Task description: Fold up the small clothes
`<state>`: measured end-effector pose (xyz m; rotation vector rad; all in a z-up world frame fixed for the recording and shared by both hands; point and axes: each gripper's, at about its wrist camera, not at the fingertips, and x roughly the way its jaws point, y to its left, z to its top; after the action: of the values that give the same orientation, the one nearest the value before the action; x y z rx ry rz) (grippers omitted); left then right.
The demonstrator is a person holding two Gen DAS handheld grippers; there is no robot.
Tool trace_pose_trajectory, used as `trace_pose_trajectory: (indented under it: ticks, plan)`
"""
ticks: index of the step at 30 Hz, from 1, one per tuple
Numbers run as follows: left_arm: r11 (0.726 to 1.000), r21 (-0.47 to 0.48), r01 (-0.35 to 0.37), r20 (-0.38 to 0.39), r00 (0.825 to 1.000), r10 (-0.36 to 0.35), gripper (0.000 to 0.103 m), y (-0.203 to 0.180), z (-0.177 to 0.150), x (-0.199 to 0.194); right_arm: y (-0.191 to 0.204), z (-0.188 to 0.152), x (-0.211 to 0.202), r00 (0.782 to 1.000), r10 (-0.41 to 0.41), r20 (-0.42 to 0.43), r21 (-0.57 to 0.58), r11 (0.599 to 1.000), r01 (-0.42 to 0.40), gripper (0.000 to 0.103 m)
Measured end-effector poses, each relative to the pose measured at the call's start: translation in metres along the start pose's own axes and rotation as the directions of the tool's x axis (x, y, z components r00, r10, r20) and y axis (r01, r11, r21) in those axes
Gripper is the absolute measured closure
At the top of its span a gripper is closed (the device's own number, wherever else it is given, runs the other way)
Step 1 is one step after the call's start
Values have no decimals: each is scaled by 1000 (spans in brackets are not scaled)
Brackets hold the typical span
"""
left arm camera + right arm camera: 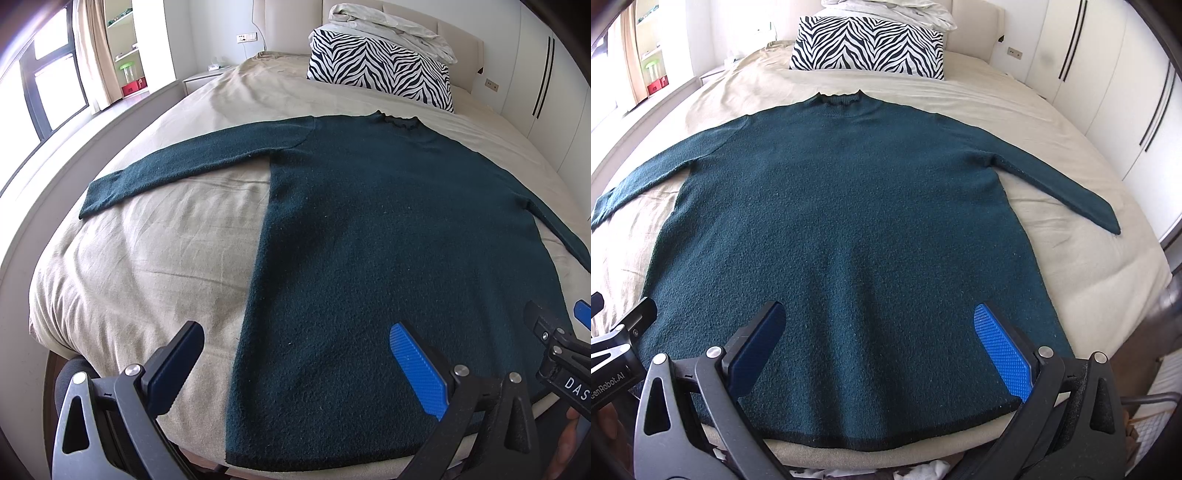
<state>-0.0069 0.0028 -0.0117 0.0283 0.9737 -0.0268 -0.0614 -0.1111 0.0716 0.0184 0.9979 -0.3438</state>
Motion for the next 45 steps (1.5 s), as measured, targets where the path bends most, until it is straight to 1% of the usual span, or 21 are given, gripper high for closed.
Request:
trace_pose_trajectory:
  ticks: [45]
  plan:
    - [1000,-1,3,-8,1000,-3,0,-3,-3,3,-3,0,-1,1000,-21,-11,-2,1000,21,0]
